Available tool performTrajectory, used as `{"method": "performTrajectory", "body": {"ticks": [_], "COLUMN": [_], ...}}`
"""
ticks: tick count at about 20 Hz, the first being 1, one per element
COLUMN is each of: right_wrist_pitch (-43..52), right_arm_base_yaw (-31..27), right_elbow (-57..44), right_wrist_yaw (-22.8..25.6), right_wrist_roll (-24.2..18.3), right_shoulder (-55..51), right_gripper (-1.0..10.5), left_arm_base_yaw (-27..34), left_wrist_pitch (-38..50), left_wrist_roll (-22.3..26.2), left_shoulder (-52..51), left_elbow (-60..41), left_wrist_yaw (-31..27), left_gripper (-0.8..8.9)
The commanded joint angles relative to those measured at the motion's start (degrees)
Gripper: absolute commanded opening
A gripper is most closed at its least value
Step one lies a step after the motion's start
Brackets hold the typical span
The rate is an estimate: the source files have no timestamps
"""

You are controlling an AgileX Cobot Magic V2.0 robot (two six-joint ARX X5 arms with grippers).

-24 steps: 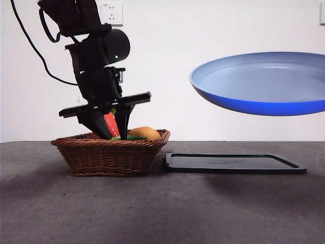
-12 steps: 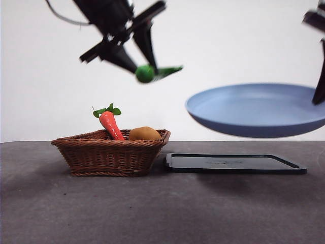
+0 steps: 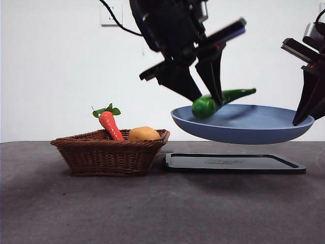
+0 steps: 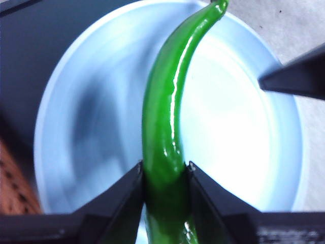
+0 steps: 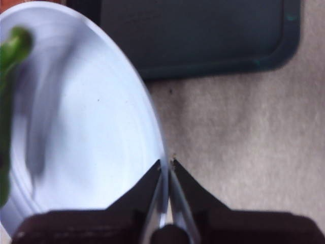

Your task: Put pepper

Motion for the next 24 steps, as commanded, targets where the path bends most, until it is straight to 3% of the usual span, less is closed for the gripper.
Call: {"method": "performTrajectory", "body": {"ticks": [1,4,7,14,19,24], "right_wrist_pitch": [0.3,0.2,0.1,-1.8,-2.8,-0.3], "right_arm_base_yaw": [0.3,0.3,0.3,0.3,0.3,-0.9], "right_elbow": [0.9,0.9,0.9,0.9,0.9,1.5], "right_wrist_yaw": [-0.5,-0.5,-0.5,-0.5,-0.3,1.5], "right_wrist_roll": [0.7,0.7,0.7,0.5,0.6,3.4], "right_shoulder": [0.4,0.4,0.4,0.4,0.4,0.7], "right_gripper": [0.1,0.1,0.1,0.1,0.1,0.1], "left_arm_base_yaw": [-0.9,-0.9,-1.1,-1.3,-1.3,-1.3], "left_wrist_pitch": [0.3,-0.5,-0.3,-1.6,-4.8,-9.5], "left_wrist_roll": [1.0,1.0,1.0,1.0,1.5,6.1], "left_shoulder": [2.6,3.7,3.8,2.9,-3.8,-15.1], "left_elbow": [1.0,1.0,1.0,1.0,1.1,1.1], "left_wrist_yaw": [-0.4,-1.0,-1.2,0.8,2.2,1.9], "left_gripper": [1.00,1.12,2.08,2.64,2.72,2.72]}}
